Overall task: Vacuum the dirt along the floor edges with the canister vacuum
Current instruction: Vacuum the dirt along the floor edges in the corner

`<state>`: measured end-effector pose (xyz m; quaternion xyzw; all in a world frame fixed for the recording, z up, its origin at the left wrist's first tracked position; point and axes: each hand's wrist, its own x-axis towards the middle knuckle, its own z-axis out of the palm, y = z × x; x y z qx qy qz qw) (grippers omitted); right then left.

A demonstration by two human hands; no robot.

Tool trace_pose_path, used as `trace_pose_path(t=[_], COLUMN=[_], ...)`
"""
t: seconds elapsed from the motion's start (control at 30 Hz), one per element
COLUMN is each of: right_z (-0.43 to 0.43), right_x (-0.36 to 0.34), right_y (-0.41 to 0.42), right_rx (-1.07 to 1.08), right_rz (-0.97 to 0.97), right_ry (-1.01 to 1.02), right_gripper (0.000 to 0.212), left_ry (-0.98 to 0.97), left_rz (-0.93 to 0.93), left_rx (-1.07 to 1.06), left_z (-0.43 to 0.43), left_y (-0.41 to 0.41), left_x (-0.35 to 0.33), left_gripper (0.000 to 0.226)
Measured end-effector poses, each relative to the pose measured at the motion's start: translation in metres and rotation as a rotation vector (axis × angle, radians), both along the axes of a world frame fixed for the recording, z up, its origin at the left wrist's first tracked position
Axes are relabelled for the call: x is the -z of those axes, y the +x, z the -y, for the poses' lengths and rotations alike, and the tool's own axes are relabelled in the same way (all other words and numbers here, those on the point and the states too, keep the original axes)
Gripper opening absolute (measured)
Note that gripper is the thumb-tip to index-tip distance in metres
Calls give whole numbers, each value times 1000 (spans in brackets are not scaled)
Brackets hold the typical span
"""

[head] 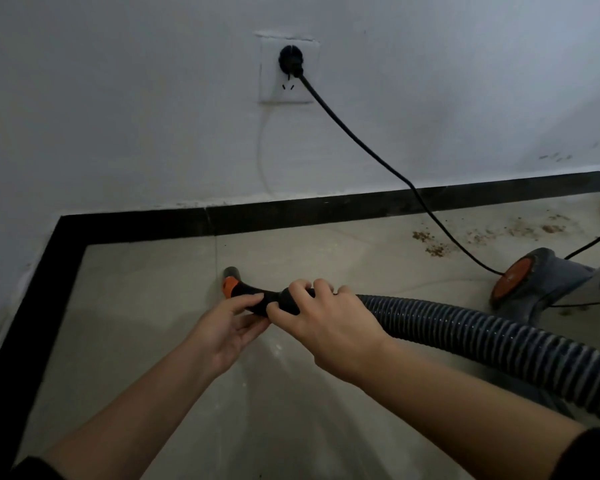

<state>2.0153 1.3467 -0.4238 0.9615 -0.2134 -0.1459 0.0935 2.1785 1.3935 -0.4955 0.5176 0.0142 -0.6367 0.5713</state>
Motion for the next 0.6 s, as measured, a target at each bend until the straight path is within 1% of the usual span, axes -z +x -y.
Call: trace_pose_path(t=[0.23, 0.37, 0.6], right_z=[-1, 6, 15], right_x=[5, 6, 5], right_y=[28, 45, 45], right_rx=[24, 60, 95], right_rz=[1, -4, -28], right_ry=[-53, -90, -91], right_gripper=[63, 69, 65], left_ry=[-12, -11, -20], left_rz=[57, 93, 88], left_rx=[-13, -33, -26], left_z=[7, 20, 36], left_y=[22, 33, 32], left_x=[-3, -5, -1], left_gripper=[41, 40, 40])
